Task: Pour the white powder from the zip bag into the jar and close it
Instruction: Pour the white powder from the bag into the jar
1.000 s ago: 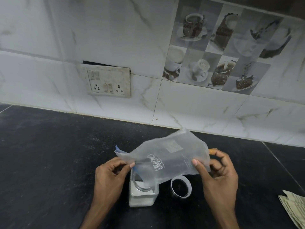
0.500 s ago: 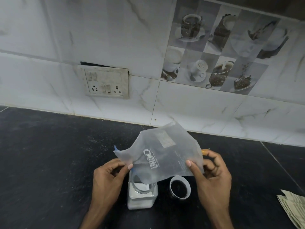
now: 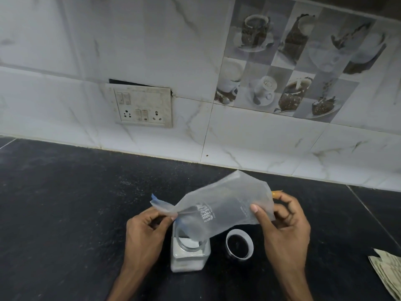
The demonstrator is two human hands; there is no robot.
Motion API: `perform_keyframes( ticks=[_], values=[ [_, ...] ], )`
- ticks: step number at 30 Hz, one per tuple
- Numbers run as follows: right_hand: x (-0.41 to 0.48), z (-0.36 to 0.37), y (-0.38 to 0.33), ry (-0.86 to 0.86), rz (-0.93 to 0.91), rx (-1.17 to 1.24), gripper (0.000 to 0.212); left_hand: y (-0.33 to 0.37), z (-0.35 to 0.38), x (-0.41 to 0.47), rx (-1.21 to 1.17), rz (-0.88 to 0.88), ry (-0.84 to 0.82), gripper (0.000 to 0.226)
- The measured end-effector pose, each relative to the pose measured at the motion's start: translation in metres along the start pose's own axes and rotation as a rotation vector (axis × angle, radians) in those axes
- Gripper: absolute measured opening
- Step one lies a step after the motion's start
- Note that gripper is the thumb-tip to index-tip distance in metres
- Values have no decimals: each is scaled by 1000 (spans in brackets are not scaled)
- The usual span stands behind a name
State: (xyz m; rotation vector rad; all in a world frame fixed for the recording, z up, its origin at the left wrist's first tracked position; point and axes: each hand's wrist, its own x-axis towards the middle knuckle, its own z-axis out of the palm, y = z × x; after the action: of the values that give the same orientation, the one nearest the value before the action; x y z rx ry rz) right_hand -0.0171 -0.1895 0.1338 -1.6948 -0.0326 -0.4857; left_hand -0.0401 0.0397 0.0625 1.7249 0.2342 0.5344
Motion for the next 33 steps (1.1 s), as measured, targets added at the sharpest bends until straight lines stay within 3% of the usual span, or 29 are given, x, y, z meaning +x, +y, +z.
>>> perform_keyframes(
  ticks=[33],
  values=[
    [-5,-1,4,-1,3,-44,40,3,-1,1,-10,-3,-6,33]
  ],
)
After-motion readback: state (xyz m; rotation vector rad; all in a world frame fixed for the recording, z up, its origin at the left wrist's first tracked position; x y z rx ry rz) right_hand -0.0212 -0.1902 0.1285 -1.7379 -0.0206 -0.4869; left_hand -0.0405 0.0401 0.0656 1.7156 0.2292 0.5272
